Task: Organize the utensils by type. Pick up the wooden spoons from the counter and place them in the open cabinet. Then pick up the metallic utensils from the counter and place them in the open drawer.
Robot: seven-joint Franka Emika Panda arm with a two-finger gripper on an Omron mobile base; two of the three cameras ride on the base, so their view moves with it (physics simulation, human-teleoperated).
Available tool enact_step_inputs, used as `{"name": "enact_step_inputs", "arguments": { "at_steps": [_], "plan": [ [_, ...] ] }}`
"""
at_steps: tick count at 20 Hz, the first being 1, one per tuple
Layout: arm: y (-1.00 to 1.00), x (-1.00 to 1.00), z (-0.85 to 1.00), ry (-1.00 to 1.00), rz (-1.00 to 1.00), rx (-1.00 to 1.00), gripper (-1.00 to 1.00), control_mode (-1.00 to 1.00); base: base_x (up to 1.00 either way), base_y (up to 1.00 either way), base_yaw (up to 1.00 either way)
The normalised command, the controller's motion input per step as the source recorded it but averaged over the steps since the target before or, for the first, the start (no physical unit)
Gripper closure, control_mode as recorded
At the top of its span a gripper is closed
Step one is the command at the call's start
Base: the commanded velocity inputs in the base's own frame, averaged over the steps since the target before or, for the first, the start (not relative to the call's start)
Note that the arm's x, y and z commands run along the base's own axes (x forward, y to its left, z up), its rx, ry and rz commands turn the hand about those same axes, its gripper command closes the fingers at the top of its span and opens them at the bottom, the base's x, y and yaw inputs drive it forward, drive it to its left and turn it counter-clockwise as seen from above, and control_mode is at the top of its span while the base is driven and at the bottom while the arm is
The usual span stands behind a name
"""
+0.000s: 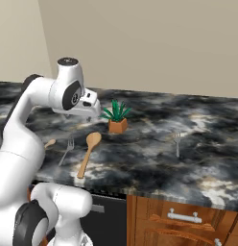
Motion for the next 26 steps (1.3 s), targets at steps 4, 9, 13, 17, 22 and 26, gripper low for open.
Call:
{"name": "enact_step_inputs", "arguments": {
  "at_steps": [4, 9, 13, 17, 22, 26],
  "plan": [
    [0.02, -0.03, -0.39, 0.0, 0.0, 0.03, -1.0, -1.0, 0.0, 0.0, 0.0],
    [0.08, 0.0, -0.51, 0.0, 0.0, 0.0, -1.0, -1.0, 0.0, 0.0, 0.0],
    [0.11, 0.02, -0.55, 0.0, 0.0, 0.0, -1.0, -1.0, 0.0, 0.0, 0.0],
    [0.18, 0.15, -0.51, 0.0, 0.0, 0.0, -1.0, -1.0, 0.0, 0.0, 0.0],
    [0.05, 0.19, -0.39, 0.0, 0.0, -0.01, -1.0, -1.0, 0.0, 0.0, 0.0],
    [0.01, 0.18, -0.31, 0.0, 0.0, 0.0, -1.0, -1.0, 0.0, 0.0, 0.0]
  ]
}}
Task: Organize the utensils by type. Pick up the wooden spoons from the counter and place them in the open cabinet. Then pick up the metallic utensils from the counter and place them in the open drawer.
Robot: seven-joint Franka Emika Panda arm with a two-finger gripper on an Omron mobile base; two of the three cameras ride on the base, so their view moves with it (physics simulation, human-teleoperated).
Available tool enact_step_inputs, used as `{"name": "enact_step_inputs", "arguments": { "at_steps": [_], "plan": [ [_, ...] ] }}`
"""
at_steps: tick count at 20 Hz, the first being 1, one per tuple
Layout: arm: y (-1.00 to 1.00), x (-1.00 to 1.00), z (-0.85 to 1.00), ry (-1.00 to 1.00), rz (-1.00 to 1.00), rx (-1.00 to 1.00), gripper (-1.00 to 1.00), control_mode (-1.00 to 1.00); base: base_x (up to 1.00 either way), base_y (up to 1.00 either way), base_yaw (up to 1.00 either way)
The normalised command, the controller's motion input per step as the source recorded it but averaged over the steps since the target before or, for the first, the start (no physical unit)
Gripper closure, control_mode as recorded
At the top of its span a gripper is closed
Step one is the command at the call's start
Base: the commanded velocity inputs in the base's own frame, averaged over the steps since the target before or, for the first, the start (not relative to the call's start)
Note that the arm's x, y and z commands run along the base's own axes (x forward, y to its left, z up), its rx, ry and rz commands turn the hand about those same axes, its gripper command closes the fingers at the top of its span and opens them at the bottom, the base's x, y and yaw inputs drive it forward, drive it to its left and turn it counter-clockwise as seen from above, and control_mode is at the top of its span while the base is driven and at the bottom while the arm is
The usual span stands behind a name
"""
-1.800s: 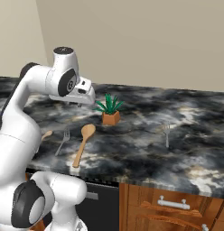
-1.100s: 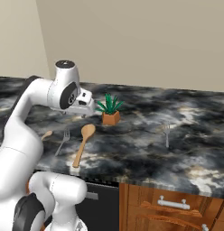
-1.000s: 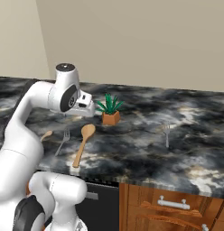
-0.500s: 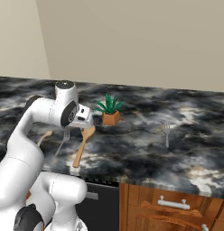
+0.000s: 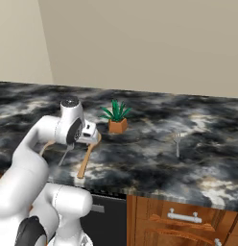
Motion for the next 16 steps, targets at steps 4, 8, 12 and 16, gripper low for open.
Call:
{"name": "enact_step_inputs", "arguments": {
  "at_steps": [4, 8, 12, 16],
  "plan": [
    [0.01, 0.27, -0.31, 0.01, 0.0, 0.0, -1.0, -1.0, 0.0, 0.0, 0.0],
    [0.07, 0.4, -0.25, 0.06, 0.0, 0.0, -1.0, -1.0, 0.0, 0.0, 0.0],
    [0.11, 0.4, -0.19, 0.05, 0.0, -0.03, -1.0, -1.0, 0.0, 0.0, 0.0],
    [0.03, 0.26, -0.19, 0.03, 0.0, -0.05, -1.0, -1.0, 0.0, 0.0, 0.0]
  ]
}}
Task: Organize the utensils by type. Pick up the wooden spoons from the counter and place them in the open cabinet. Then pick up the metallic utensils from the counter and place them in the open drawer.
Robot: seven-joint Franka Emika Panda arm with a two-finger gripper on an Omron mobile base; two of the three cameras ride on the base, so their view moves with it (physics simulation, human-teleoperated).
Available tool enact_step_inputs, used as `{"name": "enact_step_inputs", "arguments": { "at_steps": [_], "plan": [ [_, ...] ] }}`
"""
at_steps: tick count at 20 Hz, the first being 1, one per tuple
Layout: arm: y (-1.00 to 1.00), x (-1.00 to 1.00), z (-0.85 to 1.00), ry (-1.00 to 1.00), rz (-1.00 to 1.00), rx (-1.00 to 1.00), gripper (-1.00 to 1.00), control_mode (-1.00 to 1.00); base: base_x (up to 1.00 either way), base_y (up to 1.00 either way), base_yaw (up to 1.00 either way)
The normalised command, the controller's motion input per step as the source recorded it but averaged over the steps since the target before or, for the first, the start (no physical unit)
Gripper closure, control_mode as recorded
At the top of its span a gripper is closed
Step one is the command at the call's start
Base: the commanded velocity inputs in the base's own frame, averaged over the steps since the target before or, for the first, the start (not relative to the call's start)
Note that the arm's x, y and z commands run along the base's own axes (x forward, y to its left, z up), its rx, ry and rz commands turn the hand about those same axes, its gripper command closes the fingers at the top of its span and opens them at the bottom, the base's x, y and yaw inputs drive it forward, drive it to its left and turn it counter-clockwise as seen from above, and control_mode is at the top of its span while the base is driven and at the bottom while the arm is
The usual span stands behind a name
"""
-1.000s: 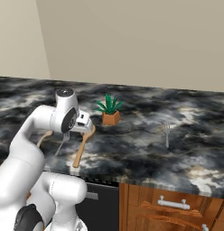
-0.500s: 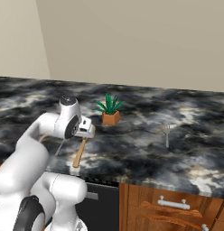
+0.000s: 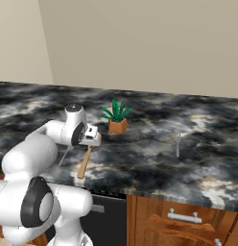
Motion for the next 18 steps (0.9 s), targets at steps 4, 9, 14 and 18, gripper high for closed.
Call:
{"name": "enact_step_inputs", "arguments": {
  "at_steps": [4, 9, 14, 18],
  "plan": [
    [0.02, 0.17, -0.2, 0.07, 0.0, -0.07, -1.0, -1.0, 0.0, 0.0, 0.0],
    [0.0, 0.23, -0.2, 0.09, 0.0, -0.09, -1.0, -1.0, 0.0, 0.0, 0.0],
    [0.0, 0.13, -0.25, 0.06, 0.0, -0.06, -1.0, -1.0, 0.0, 0.0, 0.0],
    [0.0, 0.06, -0.28, 0.02, 0.0, 0.0, -1.0, -1.0, 0.0, 0.0, 0.0]
  ]
}}
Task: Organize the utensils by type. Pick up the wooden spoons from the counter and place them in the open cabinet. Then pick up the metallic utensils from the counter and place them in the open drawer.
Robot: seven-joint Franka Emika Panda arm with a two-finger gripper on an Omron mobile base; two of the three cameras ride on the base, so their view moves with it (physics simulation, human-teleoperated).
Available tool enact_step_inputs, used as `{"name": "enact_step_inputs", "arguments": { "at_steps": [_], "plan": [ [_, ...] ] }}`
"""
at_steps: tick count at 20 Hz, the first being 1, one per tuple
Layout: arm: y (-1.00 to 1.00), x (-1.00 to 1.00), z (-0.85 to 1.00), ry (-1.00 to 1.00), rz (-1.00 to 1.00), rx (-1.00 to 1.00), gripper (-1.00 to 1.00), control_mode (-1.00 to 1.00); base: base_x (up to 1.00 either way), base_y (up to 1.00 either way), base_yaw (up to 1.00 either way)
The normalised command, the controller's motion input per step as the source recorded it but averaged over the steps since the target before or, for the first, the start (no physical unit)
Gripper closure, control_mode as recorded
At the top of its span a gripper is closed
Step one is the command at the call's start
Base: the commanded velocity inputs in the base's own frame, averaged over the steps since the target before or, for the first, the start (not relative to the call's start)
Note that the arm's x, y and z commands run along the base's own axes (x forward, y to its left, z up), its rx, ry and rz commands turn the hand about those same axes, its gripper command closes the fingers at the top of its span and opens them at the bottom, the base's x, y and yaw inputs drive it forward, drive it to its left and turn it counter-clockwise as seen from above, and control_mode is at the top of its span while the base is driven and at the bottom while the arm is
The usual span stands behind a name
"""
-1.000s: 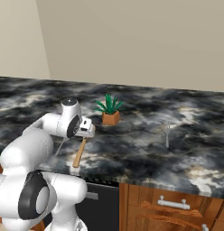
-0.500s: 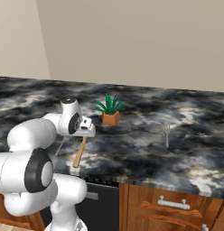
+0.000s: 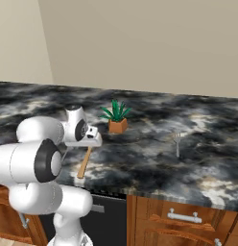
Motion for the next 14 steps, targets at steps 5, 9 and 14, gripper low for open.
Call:
{"name": "enact_step_inputs", "arguments": {
  "at_steps": [5, 9, 14],
  "plan": [
    [0.0, 0.07, -0.29, 0.0, 0.0, 0.0, -1.0, -1.0, 0.0, 0.0, 0.0],
    [0.0, 0.04, -0.35, 0.02, 0.0, 0.0, -1.0, -1.0, 0.0, 0.0, 0.0],
    [0.0, 0.1, -0.28, 0.0, 0.0, 0.0, -1.0, -1.0, 0.0, 0.0, 0.0]
  ]
}}
